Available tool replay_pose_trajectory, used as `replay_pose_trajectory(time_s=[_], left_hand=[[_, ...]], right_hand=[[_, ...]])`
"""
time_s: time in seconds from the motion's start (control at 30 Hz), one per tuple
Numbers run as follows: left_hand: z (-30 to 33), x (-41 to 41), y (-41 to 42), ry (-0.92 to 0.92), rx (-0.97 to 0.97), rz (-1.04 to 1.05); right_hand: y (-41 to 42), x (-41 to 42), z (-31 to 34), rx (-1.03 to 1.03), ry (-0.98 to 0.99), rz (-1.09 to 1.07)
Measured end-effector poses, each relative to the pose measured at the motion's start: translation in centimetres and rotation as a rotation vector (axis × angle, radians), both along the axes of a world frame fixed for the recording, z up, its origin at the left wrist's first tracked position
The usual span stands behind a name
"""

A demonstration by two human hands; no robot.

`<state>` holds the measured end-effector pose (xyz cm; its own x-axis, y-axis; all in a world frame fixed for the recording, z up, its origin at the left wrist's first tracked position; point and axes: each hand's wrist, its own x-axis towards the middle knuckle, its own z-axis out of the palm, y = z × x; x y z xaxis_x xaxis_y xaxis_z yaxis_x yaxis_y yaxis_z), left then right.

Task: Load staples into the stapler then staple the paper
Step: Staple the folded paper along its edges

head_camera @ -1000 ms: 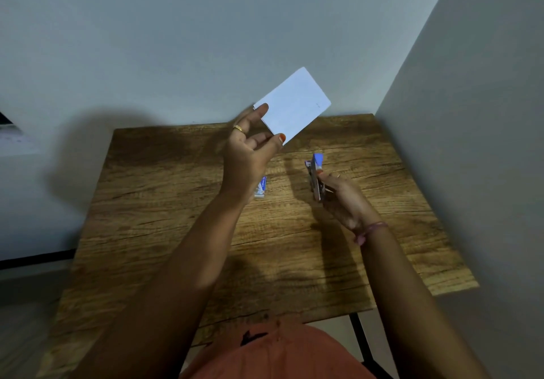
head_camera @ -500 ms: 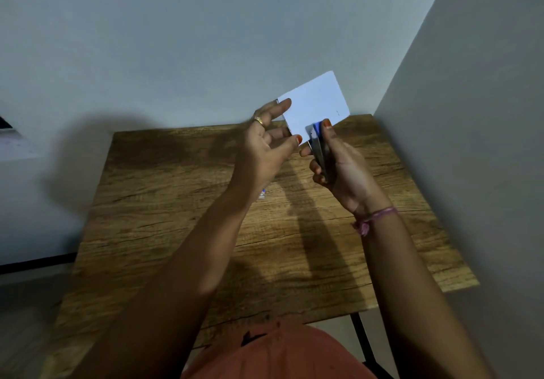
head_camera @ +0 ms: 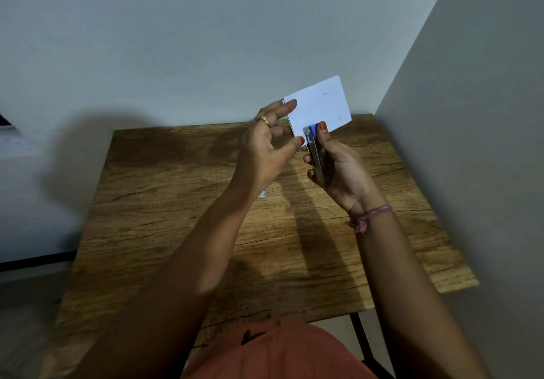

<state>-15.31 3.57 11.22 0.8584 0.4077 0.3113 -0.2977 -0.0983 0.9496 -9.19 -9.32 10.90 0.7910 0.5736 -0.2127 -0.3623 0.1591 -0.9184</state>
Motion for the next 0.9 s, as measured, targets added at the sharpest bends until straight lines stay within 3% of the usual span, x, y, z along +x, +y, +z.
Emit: replay_pose_trajectory(time_s=[0.3, 0.4, 0.53, 0.9], left_hand=[[-0.5, 0.0, -0.3, -0.086, -0.057, -0.005], [-0.6, 0.4, -1.5, 0.001, -0.216, 0.049], [-0.9, 0.8, -3.2, 0.122, -0.414, -0.028], [0.1, 1.0, -3.5, 0.067, -0.640, 0.014]], right_hand=[[0.4, -0.5, 0.3, 0.033, -0.061, -0.056], [0.5, -0.5, 0.3, 0.030, -0.062, -0.085], [1.0, -1.3, 0.5, 0.064, -0.038, -0.116], [2.1, -1.7, 1.1, 0.142, -0.032, -0.166]])
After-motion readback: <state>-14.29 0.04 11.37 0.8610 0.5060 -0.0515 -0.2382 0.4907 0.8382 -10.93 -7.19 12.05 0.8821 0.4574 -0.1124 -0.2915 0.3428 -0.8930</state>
